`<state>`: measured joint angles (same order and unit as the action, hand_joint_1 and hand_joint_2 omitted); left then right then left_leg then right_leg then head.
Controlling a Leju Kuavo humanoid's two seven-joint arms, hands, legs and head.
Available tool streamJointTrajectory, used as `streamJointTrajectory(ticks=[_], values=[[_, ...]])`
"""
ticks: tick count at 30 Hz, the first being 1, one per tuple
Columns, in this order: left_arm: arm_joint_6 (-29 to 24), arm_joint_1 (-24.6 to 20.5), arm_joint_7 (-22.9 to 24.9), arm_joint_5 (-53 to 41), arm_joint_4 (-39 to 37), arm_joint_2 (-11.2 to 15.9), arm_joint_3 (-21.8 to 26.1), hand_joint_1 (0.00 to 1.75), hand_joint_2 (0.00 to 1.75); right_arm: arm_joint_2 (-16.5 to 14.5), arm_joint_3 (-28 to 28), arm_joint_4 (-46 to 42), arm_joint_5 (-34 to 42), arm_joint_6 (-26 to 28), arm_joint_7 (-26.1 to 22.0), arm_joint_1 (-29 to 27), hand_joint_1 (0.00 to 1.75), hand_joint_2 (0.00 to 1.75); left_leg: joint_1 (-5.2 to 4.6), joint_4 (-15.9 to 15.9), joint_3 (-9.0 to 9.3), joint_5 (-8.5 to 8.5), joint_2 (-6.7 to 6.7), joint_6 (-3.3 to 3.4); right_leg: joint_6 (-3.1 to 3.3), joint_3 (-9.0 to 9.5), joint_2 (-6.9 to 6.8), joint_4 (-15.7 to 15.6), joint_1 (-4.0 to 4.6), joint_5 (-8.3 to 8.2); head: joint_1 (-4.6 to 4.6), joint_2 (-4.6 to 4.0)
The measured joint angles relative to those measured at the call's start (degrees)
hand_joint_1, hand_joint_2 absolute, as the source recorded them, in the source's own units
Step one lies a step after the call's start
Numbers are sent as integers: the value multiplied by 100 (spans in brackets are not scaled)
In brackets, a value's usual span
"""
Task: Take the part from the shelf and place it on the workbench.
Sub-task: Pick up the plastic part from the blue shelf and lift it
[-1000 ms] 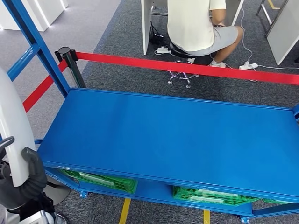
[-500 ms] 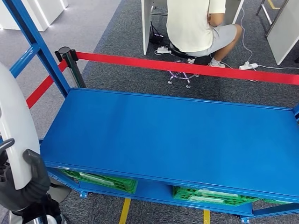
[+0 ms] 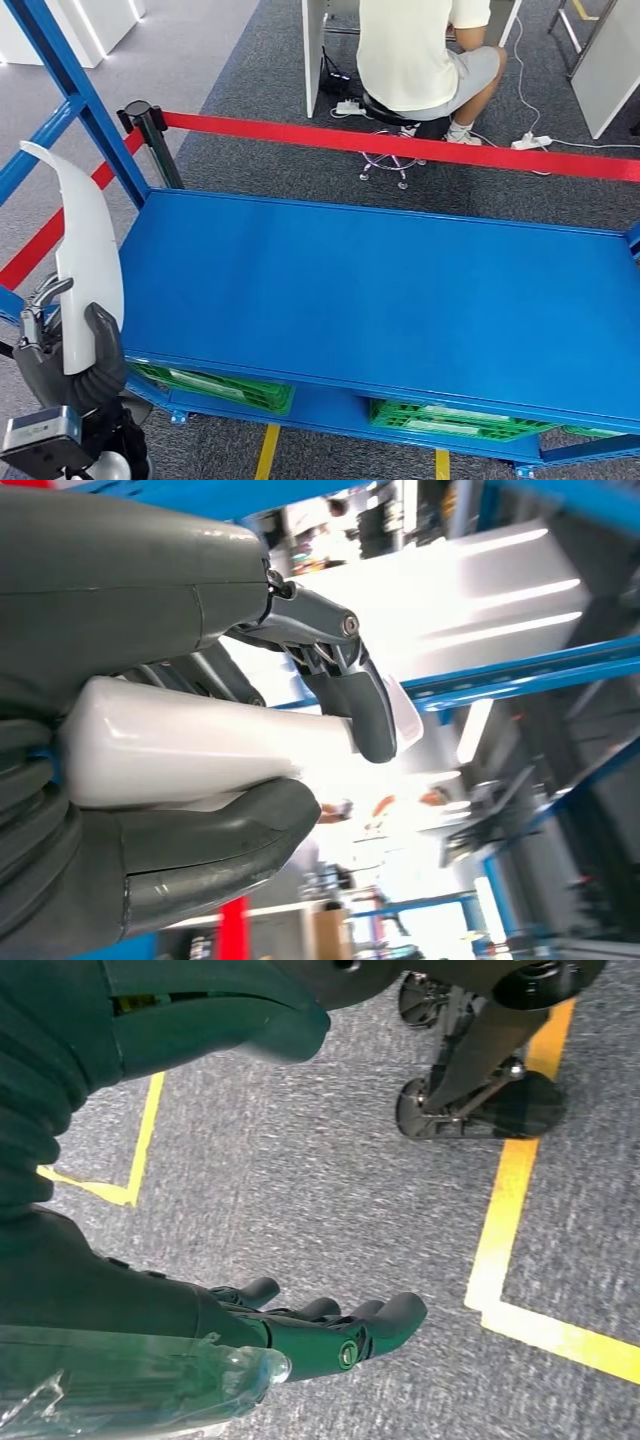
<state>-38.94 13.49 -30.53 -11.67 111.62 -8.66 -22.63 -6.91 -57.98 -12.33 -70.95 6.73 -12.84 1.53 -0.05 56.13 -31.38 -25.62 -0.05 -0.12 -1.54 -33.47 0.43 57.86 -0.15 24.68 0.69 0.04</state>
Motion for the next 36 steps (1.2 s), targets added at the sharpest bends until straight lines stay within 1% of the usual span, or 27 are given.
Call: streamJointTrajectory(ticks=[3, 7, 18, 25, 27, 29, 30, 31, 32, 33, 34, 35, 36], values=[[79, -187, -86, 199, -401, 134, 277, 175, 175, 0, -22, 0, 0, -10, -44, 56, 0, 175, 1, 0, 1, 5, 0, -1, 0, 1, -1, 1, 2, -1, -1, 0], [89, -335, -174, 171, -697, 216, 544, 175, 175, 0, -38, 0, -2, -17, -81, 109, 0, 175, 1, 0, 1, 5, 0, -1, 0, 2, -2, 1, 1, -1, -1, 0], [165, -446, -156, -133, -979, 265, 750, 175, 175, -1, -40, 1, -11, -46, -104, 140, 0, 175, 0, 1, -1, -3, 0, 3, -2, 3, -2, -7, -1, -1, -2, 0], [281, -457, -104, -262, -1069, 266, 830, 175, 175, -2, -40, 2, -43, -71, -102, 143, 0, 175, -29, 34, -4, -34, 0, 60, -49, 18, -1, -21, -31, -7, 1, 0], [286, -457, -103, -271, -1085, 267, 849, 175, 175, -2, -40, 2, -51, -81, -98, 144, 0, 175, -45, 36, -4, -32, 0, 91, -83, 31, -1, -40, -45, -17, 2, 0], [319, -459, -89, -253, -1095, 265, 860, 175, 175, -1, -40, 2, -64, -90, -91, 149, 0, 175, -21, -26, 20, 9, 3, 134, -125, 31, -3, -45, -35, -6, 0, 0], [351, -464, -71, -224, -1098, 264, 866, 175, 175, 1, -40, 2, -71, -93, -89, 152, 0, 175, 4, -63, 37, 32, 6, 154, -143, -11, -3, 41, -29, 59, -9, 0], [387, -468, -48, -190, -1104, 264, 874, 175, 175, 2, -40, 2, -80, -94, -86, 155, 0, 175, 30, -95, 54, 51, 9, 168, -161, -110, -4, 253, -25, 184, -23, 0], [420, -472, -25, -153, -1115, 265, 884, 175, 175, 2, -40, 2, -88, -94, -85, 156, 0, 175, 44, -105, 62, 56, 12, 176, -176, -270, -4, 590, -33, 357, -34, 0], [441, -475, -9, -130, -1129, 267, 894, 175, 175, 1, -40, 3, -96, -96, -84, 156, 0, 175, 50, -104, 62, 54, 12, 181, -196, -458, -5, 995, -43, 536, -45, 0], [454, -475, -1, -118, -1148, 268, 904, 175, 175, 1, -40, 3, -103, -98, -81, 153, 0, 175, 53, -103, 63, 50, 11, 180, -217, -638, -6, 1360, -55, 663, -48, 0], [461, -474, 3, -108, -1166, 271, 914, 175, 175, 0, -39, 4, -109, -99, -77, 150, 0, 175, 59, -101, 68, 43, 10, 173, -237, -745, -7, 1563, -66, 694, -48, 0], [465, -474, 4, -103, -1180, 275, 924, 175, 175, 1, -39, 4, -115, -98, -72, 148, 0, 175, 70, -96, 78, 32, 6, 158, -256, -742, -9, 1535, -78, 609, -48, 0]])
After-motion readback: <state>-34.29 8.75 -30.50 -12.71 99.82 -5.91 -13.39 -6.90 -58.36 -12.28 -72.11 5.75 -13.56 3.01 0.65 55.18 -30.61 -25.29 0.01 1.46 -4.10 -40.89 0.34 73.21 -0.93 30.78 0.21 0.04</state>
